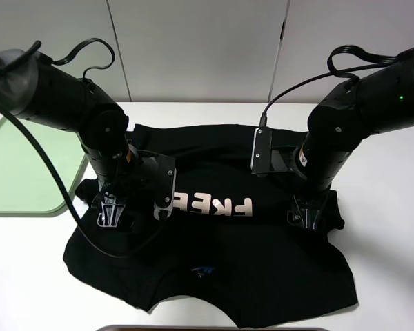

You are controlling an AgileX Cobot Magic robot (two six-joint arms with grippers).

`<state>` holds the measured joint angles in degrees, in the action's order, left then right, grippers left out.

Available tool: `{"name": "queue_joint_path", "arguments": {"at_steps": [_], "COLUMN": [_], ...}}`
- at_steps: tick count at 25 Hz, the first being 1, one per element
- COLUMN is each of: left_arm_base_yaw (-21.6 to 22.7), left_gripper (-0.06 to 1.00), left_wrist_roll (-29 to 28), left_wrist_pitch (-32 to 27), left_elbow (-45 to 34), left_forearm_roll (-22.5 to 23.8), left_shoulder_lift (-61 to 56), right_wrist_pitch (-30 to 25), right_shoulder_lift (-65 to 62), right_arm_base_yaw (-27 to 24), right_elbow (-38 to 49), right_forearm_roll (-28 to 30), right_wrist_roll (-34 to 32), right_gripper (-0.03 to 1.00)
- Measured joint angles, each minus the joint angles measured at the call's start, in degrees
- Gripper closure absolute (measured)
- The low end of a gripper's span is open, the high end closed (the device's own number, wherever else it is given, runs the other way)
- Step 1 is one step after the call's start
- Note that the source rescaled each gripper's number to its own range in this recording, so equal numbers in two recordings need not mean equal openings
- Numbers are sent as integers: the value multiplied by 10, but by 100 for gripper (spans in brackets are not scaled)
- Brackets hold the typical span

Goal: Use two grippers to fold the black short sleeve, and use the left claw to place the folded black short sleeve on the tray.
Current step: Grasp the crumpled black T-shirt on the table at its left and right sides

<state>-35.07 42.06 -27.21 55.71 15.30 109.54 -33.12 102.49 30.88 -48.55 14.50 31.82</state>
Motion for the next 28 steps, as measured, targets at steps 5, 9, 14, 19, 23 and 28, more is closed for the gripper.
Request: {"name": "queue_joint_path", "arguments": {"at_steps": [5, 9, 14, 19, 23, 28], "left_arm_base_yaw": [9, 9, 11, 11, 11, 11], "left_gripper": [-1, -1, -1, -1, 0, 10], "left_wrist_roll": [0, 0, 0, 1, 1, 1], "left_wrist_pitch": [1, 1, 1, 2, 5, 10], "left_elbow": [0, 0, 0, 0, 0, 0], "left_forearm_roll": [-5, -7, -7, -7, -7, -7], "left_shoulder_lift": [0, 0, 0, 0, 0, 0], "right_wrist_pitch": [-2, -2, -3, -5, -5, -4], "right_shoulder_lift": [0, 0, 7, 32, 36, 37], "right_arm_base_yaw": [0, 0, 0, 0, 0, 0], "right_elbow": [0, 0, 0, 1, 1, 1], "right_forearm_roll": [-33, -58, -73, -74, -74, -74], "right_wrist_roll": [15, 26, 50, 59, 61, 61], "right_gripper": [-3, -3, -3, -3, -3, -1]}}
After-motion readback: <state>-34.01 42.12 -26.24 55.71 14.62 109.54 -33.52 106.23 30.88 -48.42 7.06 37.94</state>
